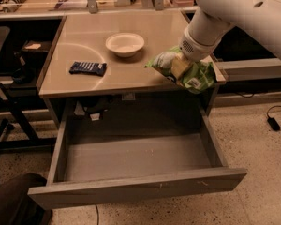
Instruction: Pick green rice chip bag from top drawer and place on counter
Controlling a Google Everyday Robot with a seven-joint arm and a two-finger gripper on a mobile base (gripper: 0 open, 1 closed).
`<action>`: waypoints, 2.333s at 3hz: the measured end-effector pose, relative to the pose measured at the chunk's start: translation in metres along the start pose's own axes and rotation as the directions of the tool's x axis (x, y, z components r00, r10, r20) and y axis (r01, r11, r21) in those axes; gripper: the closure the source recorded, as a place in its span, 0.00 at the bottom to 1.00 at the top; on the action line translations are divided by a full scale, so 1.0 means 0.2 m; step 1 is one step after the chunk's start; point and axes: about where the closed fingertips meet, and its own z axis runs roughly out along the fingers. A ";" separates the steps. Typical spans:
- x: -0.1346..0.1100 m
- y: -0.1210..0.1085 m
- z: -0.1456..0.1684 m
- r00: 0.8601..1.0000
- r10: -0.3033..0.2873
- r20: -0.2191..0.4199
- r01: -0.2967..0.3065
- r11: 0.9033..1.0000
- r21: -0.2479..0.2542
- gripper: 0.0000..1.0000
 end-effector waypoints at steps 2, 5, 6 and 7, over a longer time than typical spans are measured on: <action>-0.26 -0.14 0.13 1.000 -0.019 -0.023 0.019 0.999 -0.026 1.00; -0.42 -0.21 0.35 0.998 -0.019 -0.062 0.015 0.998 -0.059 0.81; -0.42 -0.21 0.35 0.998 -0.019 -0.062 0.015 0.998 -0.059 0.59; -0.42 -0.21 0.35 0.998 -0.019 -0.062 0.015 0.998 -0.059 0.34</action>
Offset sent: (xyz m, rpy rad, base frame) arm 0.1037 0.0217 0.0014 -0.0061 0.0420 0.0376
